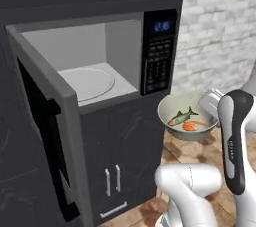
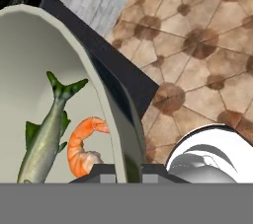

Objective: Place the bowl containing the shrimp and fish in the microwave. Close the microwave door and press the start button to microwave the meal.

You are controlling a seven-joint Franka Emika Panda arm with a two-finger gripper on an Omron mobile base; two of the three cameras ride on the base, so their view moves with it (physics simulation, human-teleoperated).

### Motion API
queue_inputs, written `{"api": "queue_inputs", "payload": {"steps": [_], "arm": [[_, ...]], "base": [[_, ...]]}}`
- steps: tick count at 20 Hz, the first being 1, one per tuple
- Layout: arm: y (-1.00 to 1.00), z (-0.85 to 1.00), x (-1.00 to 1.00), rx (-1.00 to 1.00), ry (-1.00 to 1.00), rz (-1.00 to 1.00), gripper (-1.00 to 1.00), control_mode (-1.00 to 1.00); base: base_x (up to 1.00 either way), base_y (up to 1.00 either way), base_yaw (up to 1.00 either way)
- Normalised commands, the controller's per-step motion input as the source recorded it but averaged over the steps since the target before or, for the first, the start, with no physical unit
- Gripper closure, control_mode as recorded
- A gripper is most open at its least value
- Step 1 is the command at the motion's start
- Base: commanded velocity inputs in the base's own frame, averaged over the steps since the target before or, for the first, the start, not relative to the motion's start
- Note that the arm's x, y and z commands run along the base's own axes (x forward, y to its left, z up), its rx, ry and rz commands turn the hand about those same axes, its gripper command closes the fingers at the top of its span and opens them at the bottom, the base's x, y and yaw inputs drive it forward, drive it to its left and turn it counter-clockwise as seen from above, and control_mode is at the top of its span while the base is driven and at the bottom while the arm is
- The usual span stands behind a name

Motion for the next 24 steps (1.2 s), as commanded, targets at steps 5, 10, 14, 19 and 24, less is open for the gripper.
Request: {"api": "queue_inputs", "payload": {"steps": [5, 10, 14, 19, 24], "arm": [[0.0, 0.0, 0.0, 0.0, 0.0, 0.0, 1.0, 1.0], [0.0, 0.0, 0.0, 0.0, 0.0, 0.0, 1.0, 1.0], [0.0, 0.0, 0.0, 0.0, 0.0, 0.0, 1.0, 1.0], [0.0, 0.0, 0.0, 0.0, 0.0, 0.0, 1.0, 1.0], [0.0, 0.0, 0.0, 0.0, 0.0, 0.0, 1.0, 1.0]], "base": [[0.54, 0.0, 0.68], [0.39, 0.0, 0.65], [0.21, 0.0, 0.58], [0.02, 0.0, 0.47], [0.0, 0.0, 0.11]]}}
